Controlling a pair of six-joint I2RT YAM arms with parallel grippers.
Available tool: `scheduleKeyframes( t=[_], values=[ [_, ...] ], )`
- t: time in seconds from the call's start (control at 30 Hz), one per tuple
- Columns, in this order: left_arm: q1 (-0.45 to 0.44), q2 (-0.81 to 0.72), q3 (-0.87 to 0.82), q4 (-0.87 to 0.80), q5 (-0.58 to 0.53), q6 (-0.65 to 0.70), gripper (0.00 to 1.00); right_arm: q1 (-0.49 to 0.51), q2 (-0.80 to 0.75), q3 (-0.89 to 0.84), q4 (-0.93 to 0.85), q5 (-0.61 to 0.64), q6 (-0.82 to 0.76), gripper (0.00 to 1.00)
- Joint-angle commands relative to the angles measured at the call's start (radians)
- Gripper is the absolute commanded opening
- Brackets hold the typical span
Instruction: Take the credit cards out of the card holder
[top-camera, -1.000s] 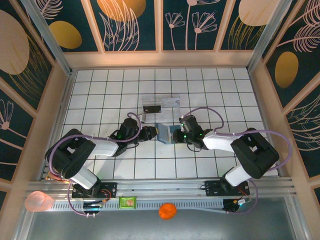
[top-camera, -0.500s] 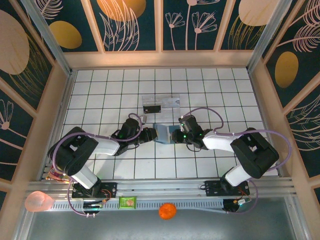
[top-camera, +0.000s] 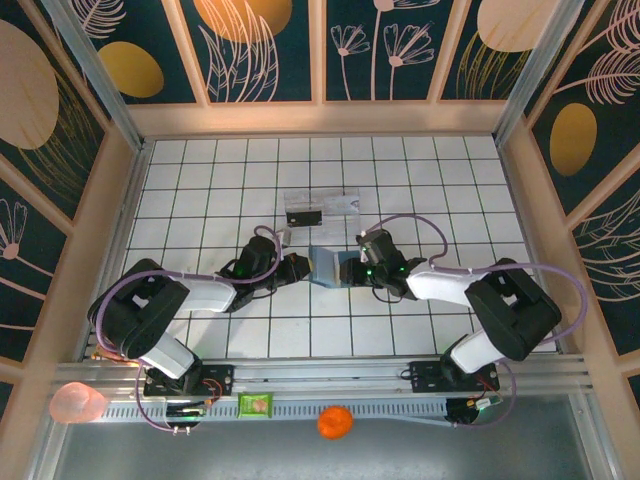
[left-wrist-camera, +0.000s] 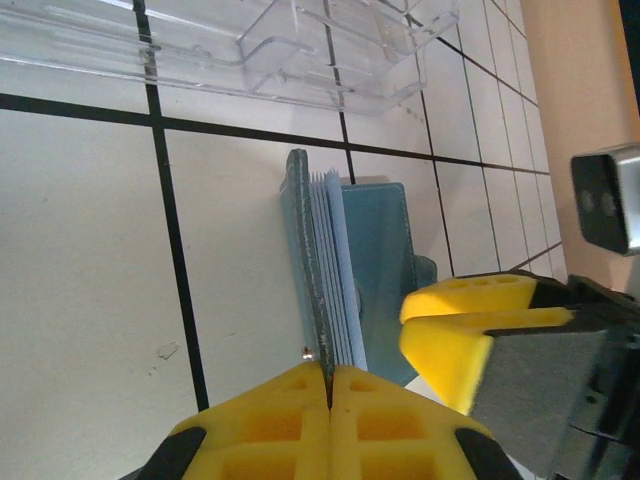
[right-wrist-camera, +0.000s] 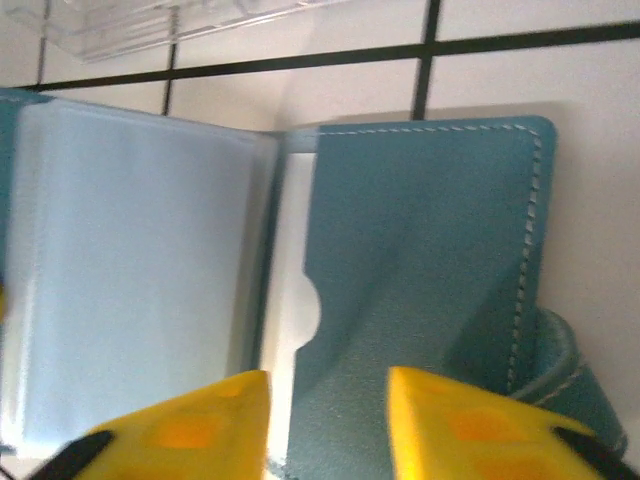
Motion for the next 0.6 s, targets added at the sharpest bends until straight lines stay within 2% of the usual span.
scheduleKeyframes(
  t=[0.0, 0.07, 0.23, 0.27, 0.57],
  values=[
    [0.004, -0.028, -0.008, -0.016, -0.005, 0.007, 0.00, 0.007, -0.059, 0.025, -0.006, -0.028, -0.001, 0.49],
    [0.005, -0.044, -0.013, -0.027, -0.009, 0.009, 0.00, 0.012, -0.076, 0.027, 0.021, -0.061, 0.001, 0.55],
    [0.005, -0.089, -0.036, -0.040, -0.017, 0.012, 0.00, 0.059, -0.023, 0.093, 0.039, -0.097, -0.026, 0.62],
    [0.006, -0.096, -0.038, -0.042, -0.016, 0.013, 0.00, 0.069, -0.003, 0.111, 0.037, -0.093, -0.031, 0.67],
    [0.009, -0.118, -0.050, -0.060, -0.024, 0.020, 0.00, 0.090, 0.111, 0.171, 0.035, -0.074, -0.028, 0.70]
  ],
)
